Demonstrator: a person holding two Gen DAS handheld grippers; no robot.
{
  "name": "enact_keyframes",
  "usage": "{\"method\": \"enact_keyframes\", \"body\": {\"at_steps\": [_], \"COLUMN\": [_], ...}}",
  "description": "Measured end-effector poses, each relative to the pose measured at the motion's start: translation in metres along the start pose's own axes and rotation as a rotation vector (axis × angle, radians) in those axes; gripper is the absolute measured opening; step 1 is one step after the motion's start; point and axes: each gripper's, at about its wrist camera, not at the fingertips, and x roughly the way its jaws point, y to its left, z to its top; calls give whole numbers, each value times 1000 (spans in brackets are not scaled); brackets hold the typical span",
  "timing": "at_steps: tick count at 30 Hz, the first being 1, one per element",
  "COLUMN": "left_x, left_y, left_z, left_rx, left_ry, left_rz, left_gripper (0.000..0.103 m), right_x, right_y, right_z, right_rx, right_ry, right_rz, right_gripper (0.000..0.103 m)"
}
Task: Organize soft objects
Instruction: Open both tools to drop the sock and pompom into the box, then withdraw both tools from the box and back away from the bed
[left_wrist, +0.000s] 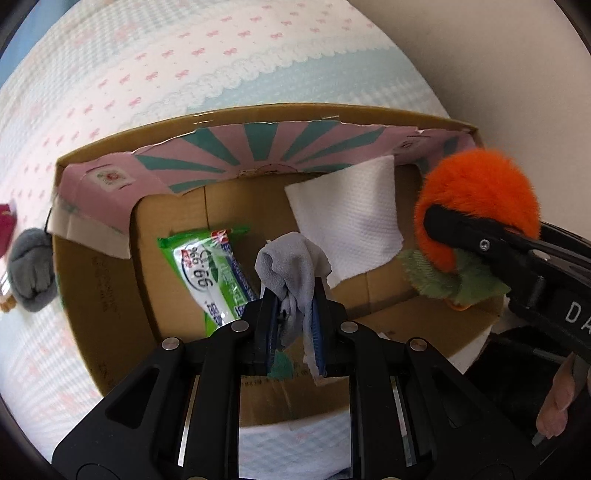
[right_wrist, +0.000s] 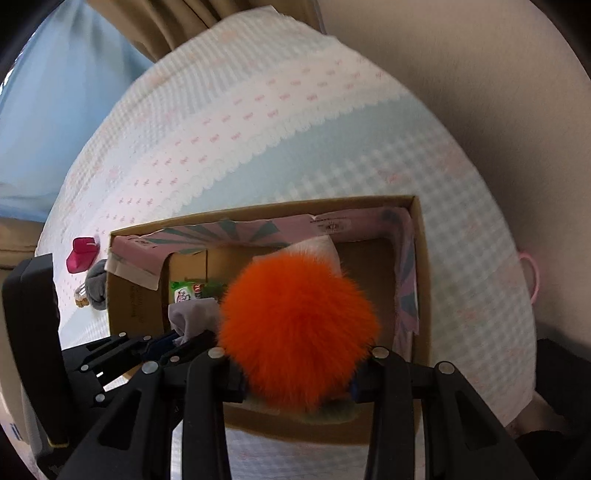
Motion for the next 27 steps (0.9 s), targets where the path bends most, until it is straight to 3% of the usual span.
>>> {"method": "enact_keyframes", "body": {"at_steps": [2, 4, 6, 7, 8, 10, 20, 27], "left_x": [2, 3, 2, -1, -6, -10, -43, -85], "left_y": [-3, -6, -7, -7, -4, 0, 15, 12], "left_z": [2, 4, 5, 5, 7, 7, 0, -15], "left_rx": [18, 37, 46, 41, 34, 15, -37, -17], "left_ry": [10, 12, 13, 4, -7, -2, -52, -139], "left_rz": [8, 29, 42, 53, 53, 41, 29, 41], "left_gripper": [17, 33, 100, 102, 103, 103, 103, 103], "right_x": [6, 11, 15, 16, 16, 15, 1, -39], "right_y": [-5, -7, -9, -9, -8, -7, 0, 13], "right_z": [3, 6, 9, 9, 10, 13, 5, -9], "right_rx": [22, 39, 59, 65, 68, 64, 37, 5], "right_ry": [10, 26, 38, 39, 39, 26, -14, -94], "right_rz": [5, 19, 35, 40, 45, 61, 49, 34], "right_gripper": [35, 36, 48, 61, 84, 102, 102, 102]}}
